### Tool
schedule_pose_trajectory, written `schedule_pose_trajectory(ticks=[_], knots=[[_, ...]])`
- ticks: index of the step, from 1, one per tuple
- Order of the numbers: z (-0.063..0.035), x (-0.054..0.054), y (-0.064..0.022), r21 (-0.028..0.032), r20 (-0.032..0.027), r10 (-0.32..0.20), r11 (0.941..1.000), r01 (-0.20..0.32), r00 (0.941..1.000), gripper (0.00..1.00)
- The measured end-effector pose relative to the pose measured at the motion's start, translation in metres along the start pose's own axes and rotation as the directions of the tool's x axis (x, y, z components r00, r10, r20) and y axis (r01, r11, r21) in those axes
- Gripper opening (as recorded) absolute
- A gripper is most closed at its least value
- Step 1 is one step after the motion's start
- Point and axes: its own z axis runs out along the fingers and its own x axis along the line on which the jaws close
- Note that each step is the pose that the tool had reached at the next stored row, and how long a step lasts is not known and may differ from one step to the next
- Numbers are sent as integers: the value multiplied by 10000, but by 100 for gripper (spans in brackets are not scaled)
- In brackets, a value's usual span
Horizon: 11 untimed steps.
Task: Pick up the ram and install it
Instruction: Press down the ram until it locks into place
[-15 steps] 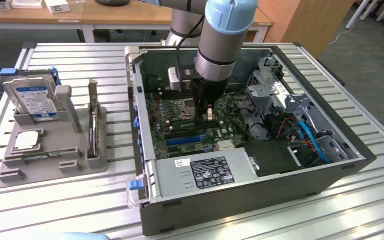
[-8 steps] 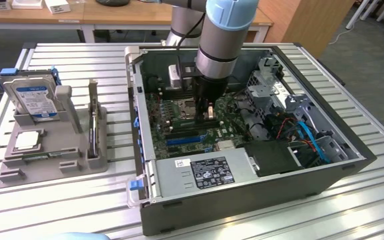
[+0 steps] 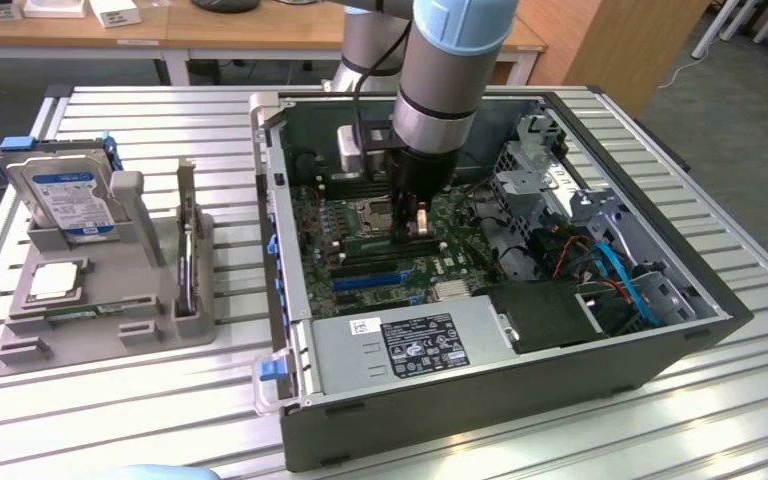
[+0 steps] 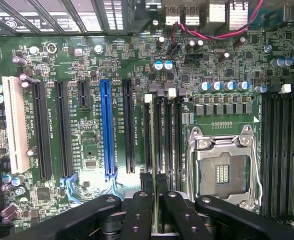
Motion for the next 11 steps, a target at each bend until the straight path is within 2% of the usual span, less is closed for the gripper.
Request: schedule_pose_trajectory(ticks=[5,8,11], knots=[[-55,-5,0,0,0,-1,10000,1,10000,14],[-56,-5,0,-3,3,0,10000,0,10000,14],[-58,-4,-1,-60,-5,3,10000,-3,10000,14]])
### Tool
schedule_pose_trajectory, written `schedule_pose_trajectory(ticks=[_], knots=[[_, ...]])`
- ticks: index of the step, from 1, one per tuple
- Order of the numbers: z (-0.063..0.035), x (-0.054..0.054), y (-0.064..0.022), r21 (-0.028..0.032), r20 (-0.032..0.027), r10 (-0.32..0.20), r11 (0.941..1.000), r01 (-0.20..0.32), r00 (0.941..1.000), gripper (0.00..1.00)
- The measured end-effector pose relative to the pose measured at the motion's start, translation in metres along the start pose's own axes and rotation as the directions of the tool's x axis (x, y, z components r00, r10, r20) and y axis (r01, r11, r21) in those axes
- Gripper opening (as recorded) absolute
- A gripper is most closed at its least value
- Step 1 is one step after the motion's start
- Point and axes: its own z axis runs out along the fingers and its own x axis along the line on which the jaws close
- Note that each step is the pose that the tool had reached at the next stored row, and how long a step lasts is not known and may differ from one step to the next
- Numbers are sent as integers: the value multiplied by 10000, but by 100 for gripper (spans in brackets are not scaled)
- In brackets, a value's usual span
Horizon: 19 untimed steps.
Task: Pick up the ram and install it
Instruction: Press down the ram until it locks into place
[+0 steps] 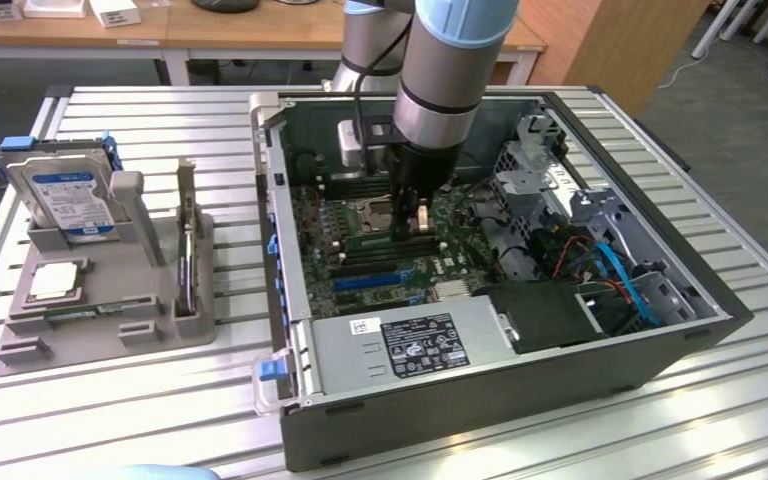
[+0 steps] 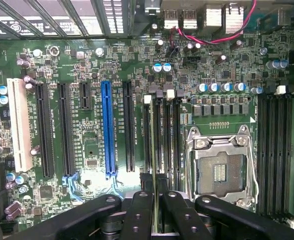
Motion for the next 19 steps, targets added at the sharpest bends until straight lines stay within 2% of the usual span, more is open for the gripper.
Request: schedule_pose_trajectory(ticks=[1,6,8,9,12,14,16,19], knots=[[-1,0,0,-24,-2,3,10000,-3,10000,14],[-1,-1,0,-30,-1,4,10000,-4,10000,14],[-1,-1,-1,-59,-3,5,10000,-5,10000,14],[-1,-1,-1,-109,-5,8,9999,-8,10000,14],[-1,-1,0,-327,-19,28,9995,-28,10000,14],[-2,-1,-1,-448,-28,38,9990,-39,10000,14],[-4,-1,-4,-540,-34,49,9985,-51,10000,14],[-44,-5,-12,-607,-36,55,9981,-57,10000,14]])
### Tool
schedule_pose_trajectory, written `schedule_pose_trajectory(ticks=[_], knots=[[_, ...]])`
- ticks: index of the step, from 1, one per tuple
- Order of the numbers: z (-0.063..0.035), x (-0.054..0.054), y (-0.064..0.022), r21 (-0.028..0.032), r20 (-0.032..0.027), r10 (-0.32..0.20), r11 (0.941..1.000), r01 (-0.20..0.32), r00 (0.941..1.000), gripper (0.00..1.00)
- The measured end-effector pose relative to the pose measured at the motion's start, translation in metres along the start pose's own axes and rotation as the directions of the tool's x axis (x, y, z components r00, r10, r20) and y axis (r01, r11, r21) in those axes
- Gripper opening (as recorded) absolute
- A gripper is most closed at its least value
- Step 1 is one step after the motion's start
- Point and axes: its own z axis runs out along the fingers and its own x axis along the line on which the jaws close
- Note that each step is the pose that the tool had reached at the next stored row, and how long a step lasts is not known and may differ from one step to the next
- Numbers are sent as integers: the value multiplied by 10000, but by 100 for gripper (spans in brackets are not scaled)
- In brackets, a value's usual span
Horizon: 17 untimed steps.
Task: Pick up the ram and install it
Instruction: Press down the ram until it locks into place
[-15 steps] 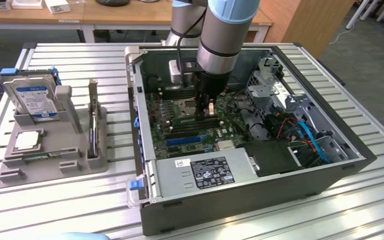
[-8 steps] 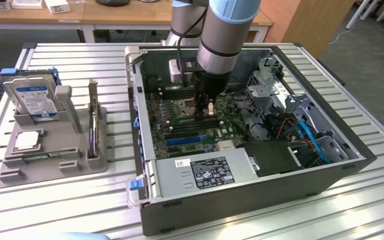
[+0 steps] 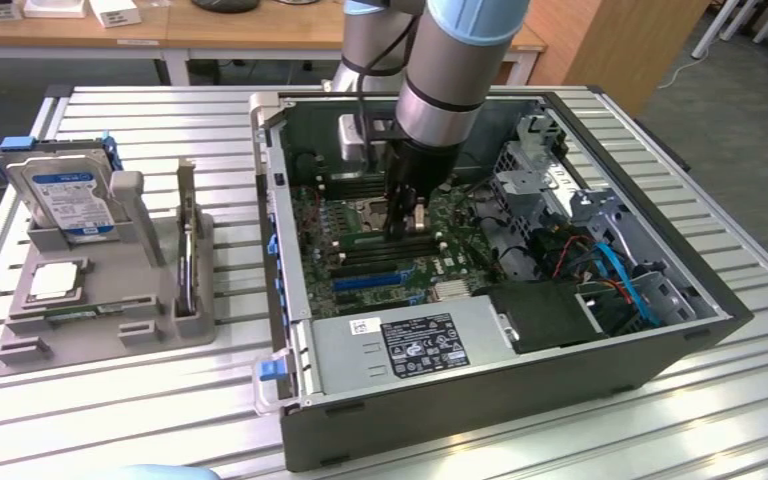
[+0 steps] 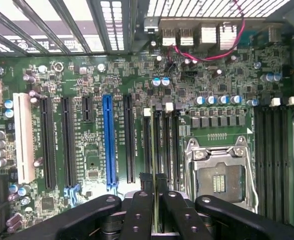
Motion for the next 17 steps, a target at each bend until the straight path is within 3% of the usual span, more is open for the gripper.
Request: schedule_pose_trajectory(ticks=[6,10,12,17], knots=[[-111,-8,4,-55,-4,4,10000,-4,10000,14],[-179,-14,8,-126,-8,9,9999,-10,10000,14],[-194,-15,10,-164,-10,13,9999,-13,10000,14],[-195,-15,9,-179,-12,14,9998,-14,10000,14]])
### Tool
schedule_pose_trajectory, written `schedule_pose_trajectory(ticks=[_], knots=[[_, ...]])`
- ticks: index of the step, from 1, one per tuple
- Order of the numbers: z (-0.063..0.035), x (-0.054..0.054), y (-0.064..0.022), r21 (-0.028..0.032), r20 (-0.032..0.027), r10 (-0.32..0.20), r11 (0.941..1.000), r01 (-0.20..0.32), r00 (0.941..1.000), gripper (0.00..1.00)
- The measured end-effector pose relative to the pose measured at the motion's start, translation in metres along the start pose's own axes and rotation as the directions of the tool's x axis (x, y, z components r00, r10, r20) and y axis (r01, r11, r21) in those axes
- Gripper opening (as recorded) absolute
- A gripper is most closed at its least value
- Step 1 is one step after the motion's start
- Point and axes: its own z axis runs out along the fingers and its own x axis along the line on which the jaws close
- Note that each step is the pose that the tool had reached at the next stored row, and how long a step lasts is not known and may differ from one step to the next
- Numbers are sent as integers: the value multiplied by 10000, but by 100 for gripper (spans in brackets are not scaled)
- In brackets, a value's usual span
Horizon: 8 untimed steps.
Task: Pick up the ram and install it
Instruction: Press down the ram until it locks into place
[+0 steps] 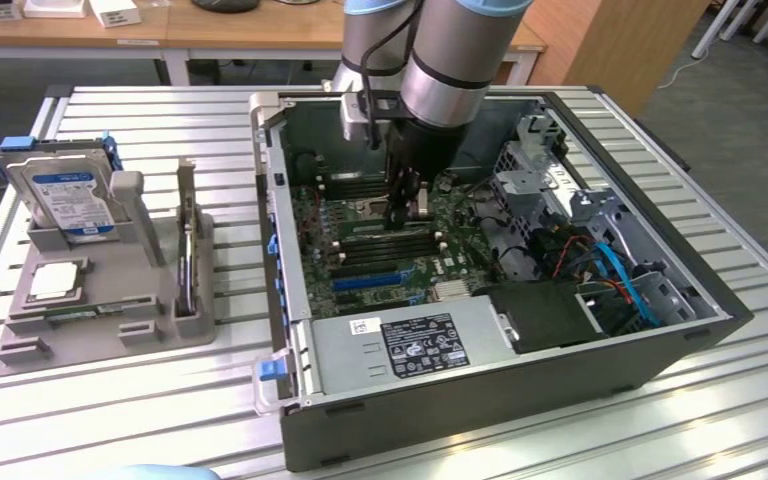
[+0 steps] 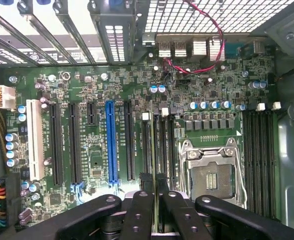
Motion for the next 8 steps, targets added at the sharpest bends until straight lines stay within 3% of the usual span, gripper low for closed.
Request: schedule_pose_trajectory(ticks=[8], knots=[[-6,-5,-77,-12,-1,2,10000,-2,10000,14]])
